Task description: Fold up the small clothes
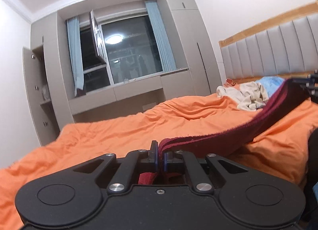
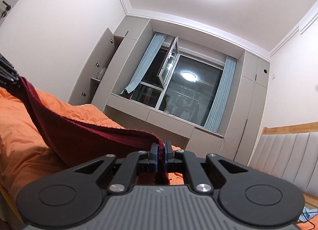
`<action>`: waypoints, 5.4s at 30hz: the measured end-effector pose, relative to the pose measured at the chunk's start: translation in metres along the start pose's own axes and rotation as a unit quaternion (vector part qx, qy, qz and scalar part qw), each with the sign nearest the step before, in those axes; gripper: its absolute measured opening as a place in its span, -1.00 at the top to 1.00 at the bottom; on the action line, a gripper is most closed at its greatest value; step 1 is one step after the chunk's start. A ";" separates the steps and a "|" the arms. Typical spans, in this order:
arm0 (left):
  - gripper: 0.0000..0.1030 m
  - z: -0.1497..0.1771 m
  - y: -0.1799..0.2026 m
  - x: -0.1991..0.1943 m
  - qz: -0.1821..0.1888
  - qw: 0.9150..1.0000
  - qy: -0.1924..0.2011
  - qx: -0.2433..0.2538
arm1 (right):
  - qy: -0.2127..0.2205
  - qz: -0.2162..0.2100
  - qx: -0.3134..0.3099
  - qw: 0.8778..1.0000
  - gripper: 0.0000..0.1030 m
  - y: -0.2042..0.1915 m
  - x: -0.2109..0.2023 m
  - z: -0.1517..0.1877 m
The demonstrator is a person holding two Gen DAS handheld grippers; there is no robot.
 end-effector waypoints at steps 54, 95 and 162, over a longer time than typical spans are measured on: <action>0.40 0.083 -0.137 0.397 -0.082 0.957 -0.246 -0.130 | -0.212 -0.081 -0.083 0.970 -0.56 -0.071 0.391 0.155; -0.96 0.125 -0.190 0.293 0.136 0.907 -0.226 -0.329 | -0.230 -0.092 -0.004 0.969 -1.00 -0.056 0.326 0.115; -0.99 0.111 -0.183 0.195 -0.029 0.933 -0.208 -0.293 | -0.250 -0.119 -0.004 0.961 -1.00 -0.094 0.261 0.120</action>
Point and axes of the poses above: each gripper's, at about its wrist camera, not at the fingertips, and x roughly the way its jaws point, y to its right, z to its underside, the point moved 4 cm from there along x, roughly the way its jaws point, and after that the axes turned 6 degrees about z, right-handed, at the moved point
